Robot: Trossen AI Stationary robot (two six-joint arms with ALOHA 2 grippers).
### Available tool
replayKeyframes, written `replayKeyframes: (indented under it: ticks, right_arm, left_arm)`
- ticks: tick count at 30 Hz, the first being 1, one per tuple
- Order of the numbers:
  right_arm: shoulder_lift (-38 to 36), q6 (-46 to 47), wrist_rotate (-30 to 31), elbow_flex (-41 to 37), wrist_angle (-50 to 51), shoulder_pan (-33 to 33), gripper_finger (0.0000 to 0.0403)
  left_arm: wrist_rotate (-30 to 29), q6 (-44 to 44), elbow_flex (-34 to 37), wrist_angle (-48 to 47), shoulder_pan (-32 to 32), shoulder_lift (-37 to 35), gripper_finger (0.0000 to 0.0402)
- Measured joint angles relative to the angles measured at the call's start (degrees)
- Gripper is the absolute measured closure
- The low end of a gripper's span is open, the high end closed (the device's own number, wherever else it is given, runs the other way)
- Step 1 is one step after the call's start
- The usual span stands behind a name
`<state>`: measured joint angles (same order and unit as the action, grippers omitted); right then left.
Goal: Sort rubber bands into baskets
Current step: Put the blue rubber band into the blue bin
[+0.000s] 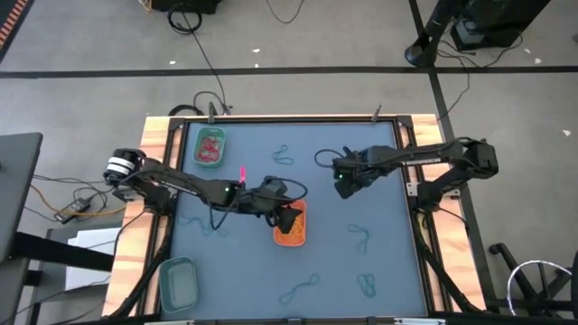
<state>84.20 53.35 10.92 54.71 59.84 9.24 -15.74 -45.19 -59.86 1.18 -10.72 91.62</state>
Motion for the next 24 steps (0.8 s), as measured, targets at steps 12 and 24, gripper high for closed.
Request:
replayKeyframes:
  ticks: [12, 24]
  right_arm:
    - [0.02, -6.08, -3.49, -13.85, -19.6, 12.8, 0.0284]
    - [-0.34, -9.57, -4.86, -18.38, -25.34, 15.28, 0.0308]
  left_arm:
    - [0.33, 6.11, -0.01, -6.14, 2.69, -9.36, 0.0144]
    - [3.45, 11.51, 0.01, -19.33, 3.68, -17.37, 0.0153]
